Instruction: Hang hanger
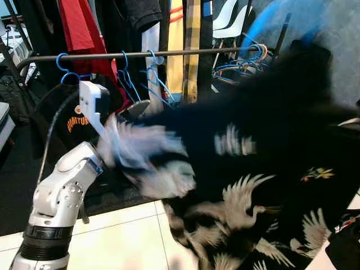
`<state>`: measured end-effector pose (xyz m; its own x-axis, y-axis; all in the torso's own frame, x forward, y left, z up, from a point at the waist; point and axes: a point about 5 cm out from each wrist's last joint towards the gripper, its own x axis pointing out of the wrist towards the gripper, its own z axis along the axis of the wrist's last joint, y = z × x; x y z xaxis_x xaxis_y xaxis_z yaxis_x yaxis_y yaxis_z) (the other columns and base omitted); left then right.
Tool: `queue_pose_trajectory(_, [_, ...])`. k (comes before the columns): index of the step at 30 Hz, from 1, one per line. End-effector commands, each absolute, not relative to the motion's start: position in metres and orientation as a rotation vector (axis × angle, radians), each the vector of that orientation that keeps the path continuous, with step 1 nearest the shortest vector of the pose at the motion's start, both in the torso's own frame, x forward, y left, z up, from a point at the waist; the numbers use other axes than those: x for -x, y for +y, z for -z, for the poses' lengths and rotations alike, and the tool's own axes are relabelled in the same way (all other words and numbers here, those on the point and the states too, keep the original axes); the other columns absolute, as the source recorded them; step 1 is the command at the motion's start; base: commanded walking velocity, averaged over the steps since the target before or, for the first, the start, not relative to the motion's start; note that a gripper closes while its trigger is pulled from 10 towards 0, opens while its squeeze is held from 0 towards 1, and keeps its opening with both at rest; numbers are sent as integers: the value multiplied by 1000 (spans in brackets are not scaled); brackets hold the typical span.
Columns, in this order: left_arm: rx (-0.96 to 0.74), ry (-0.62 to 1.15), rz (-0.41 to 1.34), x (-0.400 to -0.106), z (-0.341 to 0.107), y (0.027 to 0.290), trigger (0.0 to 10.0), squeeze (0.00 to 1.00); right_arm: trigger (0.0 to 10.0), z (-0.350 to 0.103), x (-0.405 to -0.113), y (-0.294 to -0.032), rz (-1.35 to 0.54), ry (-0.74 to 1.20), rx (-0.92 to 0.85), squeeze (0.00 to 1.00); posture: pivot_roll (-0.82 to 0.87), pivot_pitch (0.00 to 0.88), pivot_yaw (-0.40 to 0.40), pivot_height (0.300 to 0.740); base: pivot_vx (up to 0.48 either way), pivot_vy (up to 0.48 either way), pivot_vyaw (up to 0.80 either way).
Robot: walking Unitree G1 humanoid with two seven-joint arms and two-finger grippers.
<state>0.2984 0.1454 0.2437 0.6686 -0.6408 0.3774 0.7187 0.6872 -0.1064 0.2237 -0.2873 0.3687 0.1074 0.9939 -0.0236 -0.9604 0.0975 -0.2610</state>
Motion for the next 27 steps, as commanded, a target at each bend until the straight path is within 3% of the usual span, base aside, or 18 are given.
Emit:
queue_pose_trajectory(1, [258, -331, 738, -302, -245, 152, 10000, 0, 0, -356, -224, -283, -1481, -78, 227, 0, -72, 0, -8, 740, 0, 0, 0])
queue_pose_trajectory(7, [241, -378, 772, -300, -257, 159, 10000, 0, 0, -335, -226, -280, -1469, 65, 256, 0, -71, 0, -8, 740, 0, 0, 0])
queue_pose_trajectory(16, [252, -420, 883, -291, -268, 164, 10000, 0, 0, -344, -223, -277, -1512, -15, 188, 0, -67, 0, -7, 740, 0, 0, 0])
queue_pose_trajectory(21, [401, -417, 1156, -264, -266, 140, 10000, 0, 0, -352, -217, -266, -1632, -136, 71, 0, -71, 0, -7, 740, 0, 0, 0])
queue_pose_trajectory(23, [401, -417, 1156, -264, -266, 140, 10000, 0, 0, -352, -217, -266, -1632, -136, 71, 0, -71, 0, -7, 740, 0, 0, 0])
queue_pose_trajectory(25, [511, -400, 1322, -245, -259, 125, 10000, 0, 0, -367, -212, -268, -1688, -312, -32, 0, -71, 0, -7, 740, 0, 0, 0])
queue_pose_trajectory(27, [511, -400, 1322, -245, -259, 125, 10000, 0, 0, -367, -212, -268, -1688, -312, -32, 0, -71, 0, -7, 740, 0, 0, 0])
